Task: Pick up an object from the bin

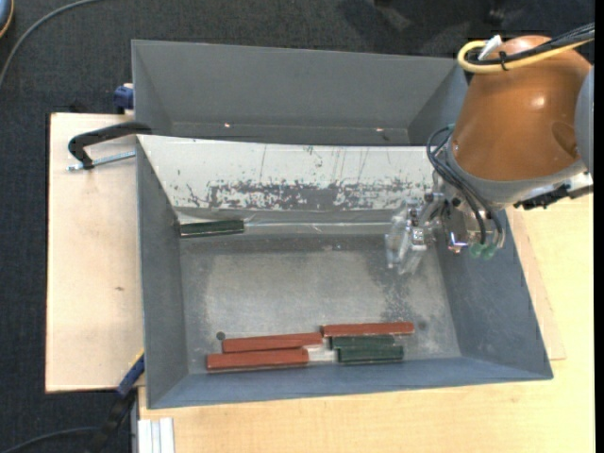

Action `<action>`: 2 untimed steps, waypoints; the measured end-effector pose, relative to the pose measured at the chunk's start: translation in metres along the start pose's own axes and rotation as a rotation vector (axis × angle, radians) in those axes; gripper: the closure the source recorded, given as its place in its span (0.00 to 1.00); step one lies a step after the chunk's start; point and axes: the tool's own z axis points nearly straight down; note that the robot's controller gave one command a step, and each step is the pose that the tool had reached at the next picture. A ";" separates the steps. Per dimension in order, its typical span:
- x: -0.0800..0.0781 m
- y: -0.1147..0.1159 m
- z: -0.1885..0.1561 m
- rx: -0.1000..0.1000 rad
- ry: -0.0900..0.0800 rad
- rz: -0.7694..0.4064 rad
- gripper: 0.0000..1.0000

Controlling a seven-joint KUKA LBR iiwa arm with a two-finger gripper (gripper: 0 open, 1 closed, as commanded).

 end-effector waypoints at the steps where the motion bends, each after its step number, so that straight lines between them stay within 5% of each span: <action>1: 0.002 0.000 0.005 0.000 0.010 0.000 0.00; 2: 0.013 -0.002 0.157 0.000 0.022 -0.021 0.00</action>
Offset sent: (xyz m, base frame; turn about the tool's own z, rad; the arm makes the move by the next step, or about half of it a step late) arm 0.0000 0.0000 0.0000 0.0000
